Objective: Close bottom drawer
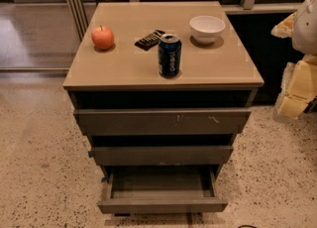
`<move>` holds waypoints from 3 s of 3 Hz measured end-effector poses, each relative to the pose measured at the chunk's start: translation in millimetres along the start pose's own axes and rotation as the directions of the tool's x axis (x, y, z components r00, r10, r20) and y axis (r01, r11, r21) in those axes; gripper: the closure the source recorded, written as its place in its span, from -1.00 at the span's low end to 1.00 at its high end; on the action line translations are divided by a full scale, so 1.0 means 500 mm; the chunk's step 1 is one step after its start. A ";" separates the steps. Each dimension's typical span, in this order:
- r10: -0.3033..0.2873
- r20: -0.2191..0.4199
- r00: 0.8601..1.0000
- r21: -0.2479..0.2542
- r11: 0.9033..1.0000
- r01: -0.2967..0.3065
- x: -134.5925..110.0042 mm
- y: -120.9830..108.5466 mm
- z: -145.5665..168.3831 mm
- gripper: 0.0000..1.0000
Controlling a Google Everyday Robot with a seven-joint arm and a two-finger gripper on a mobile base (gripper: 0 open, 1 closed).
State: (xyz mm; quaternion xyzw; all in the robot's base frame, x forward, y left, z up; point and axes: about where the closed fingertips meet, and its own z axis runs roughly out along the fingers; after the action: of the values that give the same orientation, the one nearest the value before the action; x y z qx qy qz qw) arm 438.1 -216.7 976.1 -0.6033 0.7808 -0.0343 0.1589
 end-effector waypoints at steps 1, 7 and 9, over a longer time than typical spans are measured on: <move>0.000 0.000 1.000 0.000 1.000 0.000 0.000 0.000 0.000 -1.00; 0.110 0.215 0.970 -0.275 0.960 -0.048 0.119 0.206 0.520 1.00; 0.094 0.351 0.932 -0.411 0.910 0.063 0.143 0.334 0.853 1.00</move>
Offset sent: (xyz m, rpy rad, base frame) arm 0.0000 0.0000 0.0000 0.0000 0.0000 0.0000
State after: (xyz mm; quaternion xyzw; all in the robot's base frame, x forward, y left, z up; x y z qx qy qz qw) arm 390.3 -180.6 516.2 -0.6125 0.7320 0.2457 0.1689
